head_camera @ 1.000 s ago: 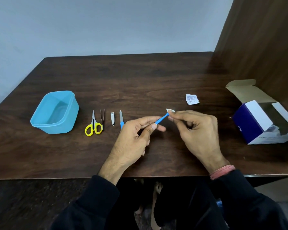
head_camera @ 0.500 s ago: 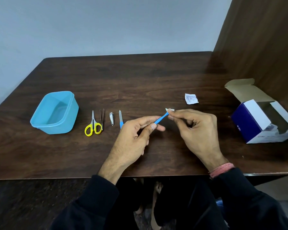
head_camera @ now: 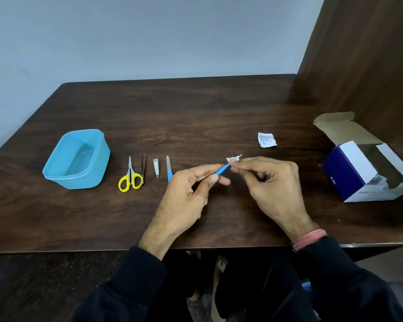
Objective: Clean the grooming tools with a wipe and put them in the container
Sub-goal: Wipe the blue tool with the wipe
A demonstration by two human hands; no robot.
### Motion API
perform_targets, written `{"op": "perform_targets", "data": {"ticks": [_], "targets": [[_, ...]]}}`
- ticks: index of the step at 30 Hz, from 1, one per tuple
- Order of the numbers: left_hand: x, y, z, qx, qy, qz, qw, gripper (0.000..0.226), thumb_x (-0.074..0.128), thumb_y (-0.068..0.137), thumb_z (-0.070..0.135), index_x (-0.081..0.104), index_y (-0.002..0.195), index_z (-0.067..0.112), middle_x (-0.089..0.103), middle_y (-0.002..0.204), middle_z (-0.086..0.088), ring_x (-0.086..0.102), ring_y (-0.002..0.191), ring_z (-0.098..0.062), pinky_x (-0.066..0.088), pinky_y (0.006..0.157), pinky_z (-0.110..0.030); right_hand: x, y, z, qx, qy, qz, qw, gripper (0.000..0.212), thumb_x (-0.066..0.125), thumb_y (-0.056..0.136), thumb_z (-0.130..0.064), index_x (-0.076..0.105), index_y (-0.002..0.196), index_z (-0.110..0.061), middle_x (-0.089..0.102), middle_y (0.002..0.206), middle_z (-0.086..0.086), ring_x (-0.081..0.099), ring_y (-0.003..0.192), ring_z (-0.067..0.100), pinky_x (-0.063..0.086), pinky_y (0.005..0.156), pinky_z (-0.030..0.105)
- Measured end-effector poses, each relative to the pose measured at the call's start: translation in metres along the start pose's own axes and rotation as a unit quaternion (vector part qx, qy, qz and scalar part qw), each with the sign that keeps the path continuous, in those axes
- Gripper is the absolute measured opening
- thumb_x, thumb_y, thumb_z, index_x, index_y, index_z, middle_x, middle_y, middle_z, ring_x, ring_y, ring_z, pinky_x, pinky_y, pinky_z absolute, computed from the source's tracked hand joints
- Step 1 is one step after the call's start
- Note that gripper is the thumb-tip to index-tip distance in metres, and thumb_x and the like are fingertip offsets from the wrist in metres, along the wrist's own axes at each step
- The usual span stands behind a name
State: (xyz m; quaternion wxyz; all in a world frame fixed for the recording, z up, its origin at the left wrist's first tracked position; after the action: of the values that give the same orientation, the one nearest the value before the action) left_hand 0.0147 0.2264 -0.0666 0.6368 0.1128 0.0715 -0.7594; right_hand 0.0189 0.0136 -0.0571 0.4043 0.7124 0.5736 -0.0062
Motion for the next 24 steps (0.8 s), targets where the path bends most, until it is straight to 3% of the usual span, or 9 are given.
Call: {"op": "perform_targets", "data": {"ticks": [2,5,8,14,17,21,24], "targets": [[0.001,0.0004,-0.0002,-0.001,-0.001,0.0,1.0,0.034,0.057,0.117,0.016,0.076,0.139,0.033,0.085,0.111,0.012,0.045,0.059,-0.025,0.04,0.043,-0.026,0.0021,-0.0007,-0.0009,-0.019,-0.011,-0.009,1.0,0.029,0.087,0.092,0.004,0.09,0.111,-0.017,0.085,0.113,-0.01,0.068,0.088,-0.018,0.052,0.085,0.008],[0.0005,0.0003,-0.0006,-0.001,0.008,0.002,1.0,0.033,0.057,0.117,0.017,0.075,0.141,0.032,0.085,0.111,0.013,0.046,0.058,-0.021,0.041,0.042,-0.025,0.0007,-0.0007,0.0034,-0.004,-0.023,0.023,0.999,0.03,0.086,0.092,0.003,0.089,0.114,-0.017,0.085,0.109,-0.009,0.062,0.079,-0.022,0.049,0.082,0.005],[-0.0003,-0.0002,0.0003,-0.002,0.001,0.004,1.0,0.033,0.057,0.117,0.016,0.075,0.14,0.032,0.085,0.111,0.012,0.046,0.06,-0.024,0.04,0.043,-0.025,0.0024,-0.0023,-0.0007,-0.03,-0.018,0.003,0.999,0.027,0.087,0.092,0.003,0.089,0.112,-0.015,0.085,0.11,-0.008,0.059,0.076,-0.022,0.045,0.075,0.002],[-0.0003,-0.0003,0.0027,-0.004,-0.016,0.006,1.0,0.033,0.057,0.117,0.017,0.075,0.141,0.032,0.085,0.112,0.011,0.044,0.062,-0.027,0.04,0.043,-0.026,0.0019,-0.0003,-0.0013,-0.02,0.003,0.009,1.0,0.036,0.08,0.093,0.0,0.088,0.118,-0.024,0.08,0.102,-0.016,0.052,0.058,0.009,0.04,0.054,0.02],[-0.0005,-0.0006,0.0023,-0.006,-0.019,0.011,1.0,0.032,0.057,0.117,0.017,0.074,0.141,0.031,0.085,0.111,0.012,0.044,0.062,-0.028,0.04,0.043,-0.025,0.0022,0.0023,0.002,-0.009,0.001,0.017,1.0,0.033,0.081,0.097,-0.001,0.087,0.121,-0.023,0.079,0.101,-0.016,0.05,0.059,0.01,0.038,0.058,0.015],[-0.0004,-0.0006,0.0007,-0.001,-0.007,0.004,1.0,0.033,0.058,0.117,0.018,0.075,0.141,0.033,0.085,0.112,0.013,0.046,0.058,-0.023,0.04,0.043,-0.025,0.0036,0.0,0.0008,-0.035,-0.004,-0.011,0.999,0.032,0.083,0.096,0.002,0.088,0.119,-0.02,0.082,0.107,-0.011,0.061,0.071,-0.008,0.042,0.071,0.007],[0.0,0.0003,-0.001,-0.001,-0.009,0.001,1.0,0.033,0.059,0.117,0.018,0.075,0.142,0.032,0.086,0.112,0.013,0.046,0.057,-0.016,0.04,0.043,-0.024,0.0031,0.0002,0.0023,-0.022,-0.023,0.014,0.999,0.034,0.082,0.095,0.0,0.088,0.118,-0.024,0.081,0.108,-0.013,0.058,0.064,0.004,0.043,0.065,0.011]]}}
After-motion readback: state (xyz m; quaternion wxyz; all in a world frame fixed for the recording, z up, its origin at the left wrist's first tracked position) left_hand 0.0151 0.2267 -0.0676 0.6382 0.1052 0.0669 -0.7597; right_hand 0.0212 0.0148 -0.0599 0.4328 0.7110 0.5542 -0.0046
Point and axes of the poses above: each hand's wrist, its own y-axis towards the middle knuckle, its own x-axis out of the palm, z = x × y, the point moved 3 cm from there along y, towards the middle knuckle
